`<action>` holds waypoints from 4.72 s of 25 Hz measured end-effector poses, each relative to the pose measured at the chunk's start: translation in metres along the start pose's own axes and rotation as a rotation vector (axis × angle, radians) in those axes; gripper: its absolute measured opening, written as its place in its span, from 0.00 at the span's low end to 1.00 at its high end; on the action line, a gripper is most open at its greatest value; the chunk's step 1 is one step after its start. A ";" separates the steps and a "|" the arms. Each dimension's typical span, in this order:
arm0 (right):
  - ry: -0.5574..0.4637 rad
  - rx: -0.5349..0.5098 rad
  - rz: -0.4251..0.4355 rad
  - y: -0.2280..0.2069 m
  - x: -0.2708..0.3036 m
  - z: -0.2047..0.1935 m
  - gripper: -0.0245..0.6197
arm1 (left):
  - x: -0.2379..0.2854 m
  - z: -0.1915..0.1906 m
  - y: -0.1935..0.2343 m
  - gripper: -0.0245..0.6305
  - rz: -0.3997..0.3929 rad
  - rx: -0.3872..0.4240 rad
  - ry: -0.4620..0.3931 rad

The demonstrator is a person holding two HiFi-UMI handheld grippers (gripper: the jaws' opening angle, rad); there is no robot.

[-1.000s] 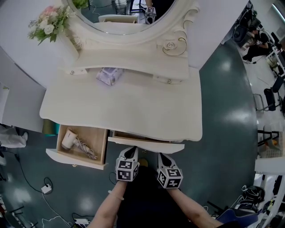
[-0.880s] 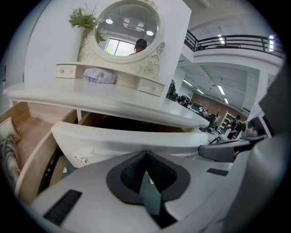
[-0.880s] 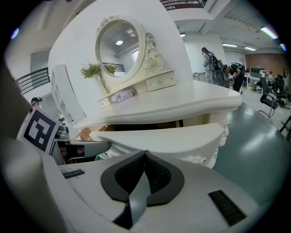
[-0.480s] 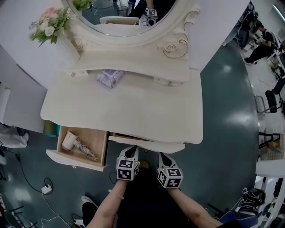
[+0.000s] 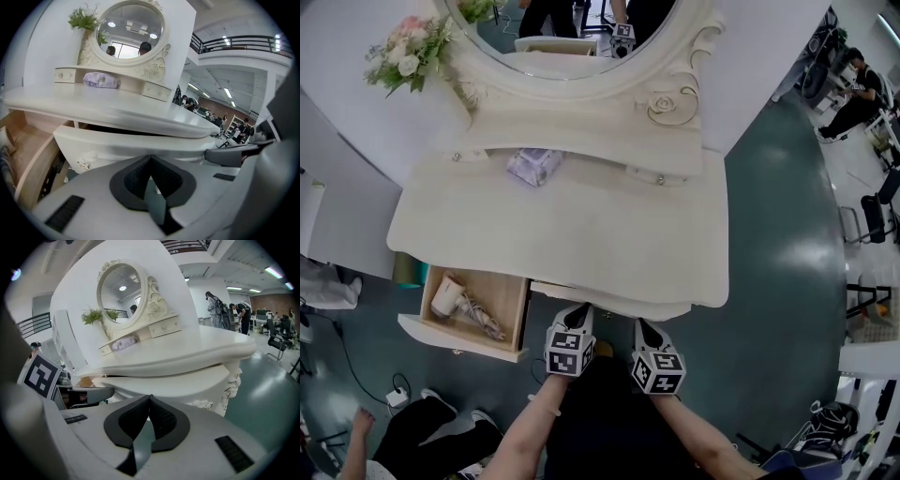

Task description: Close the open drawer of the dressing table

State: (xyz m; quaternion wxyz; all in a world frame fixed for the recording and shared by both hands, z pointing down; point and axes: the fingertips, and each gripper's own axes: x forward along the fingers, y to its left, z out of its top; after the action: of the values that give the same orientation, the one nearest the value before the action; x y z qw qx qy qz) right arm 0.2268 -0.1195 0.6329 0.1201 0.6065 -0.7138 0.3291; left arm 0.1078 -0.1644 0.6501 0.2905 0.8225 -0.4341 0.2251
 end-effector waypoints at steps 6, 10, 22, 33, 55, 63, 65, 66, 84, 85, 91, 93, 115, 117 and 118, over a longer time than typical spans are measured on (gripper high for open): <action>-0.020 -0.001 -0.008 -0.003 0.008 0.005 0.08 | 0.006 0.007 0.003 0.07 0.010 -0.003 -0.014; -0.027 -0.002 -0.016 -0.006 0.013 0.006 0.08 | 0.010 0.011 0.004 0.07 0.015 -0.002 -0.024; -0.056 -0.007 -0.042 -0.011 0.027 0.011 0.08 | 0.021 0.022 0.008 0.07 0.019 -0.012 -0.037; -0.065 -0.009 -0.051 -0.015 0.035 0.013 0.08 | 0.027 0.029 0.012 0.07 0.029 -0.033 -0.047; -0.070 0.001 0.006 -0.004 0.032 0.014 0.08 | 0.018 0.026 0.008 0.07 0.001 -0.023 -0.041; -0.174 0.070 0.130 0.021 -0.008 0.048 0.08 | -0.025 0.043 -0.017 0.07 -0.048 -0.024 -0.182; -0.237 0.090 0.163 0.028 -0.021 0.070 0.08 | -0.038 0.055 -0.026 0.07 -0.066 -0.016 -0.234; -0.267 0.098 0.179 0.032 -0.027 0.079 0.08 | -0.044 0.061 -0.030 0.07 -0.076 -0.018 -0.260; -0.499 -0.002 0.283 0.076 -0.087 0.159 0.08 | -0.113 0.127 -0.068 0.07 -0.097 0.066 -0.450; -0.497 -0.004 0.284 0.077 -0.086 0.159 0.08 | -0.113 0.127 -0.068 0.07 -0.093 0.071 -0.448; -0.488 -0.005 0.289 0.080 -0.085 0.155 0.08 | -0.115 0.128 -0.064 0.07 -0.067 0.065 -0.462; -0.488 -0.003 0.288 0.080 -0.085 0.155 0.08 | -0.115 0.128 -0.063 0.07 -0.063 0.062 -0.462; -0.285 -0.051 0.515 0.171 -0.055 0.106 0.08 | -0.175 0.090 0.007 0.07 0.189 -0.054 -0.480; -0.263 -0.066 0.543 0.188 -0.051 0.098 0.08 | -0.185 0.084 0.020 0.07 0.221 -0.071 -0.482; -0.254 -0.074 0.555 0.196 -0.050 0.095 0.08 | -0.190 0.080 0.026 0.07 0.235 -0.077 -0.482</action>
State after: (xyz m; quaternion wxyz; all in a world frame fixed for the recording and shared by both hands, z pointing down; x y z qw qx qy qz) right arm 0.0753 -0.1291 0.4697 -0.0427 0.4198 -0.8730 0.2447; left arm -0.0040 -0.1200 0.4808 0.1819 0.7846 -0.5915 0.0382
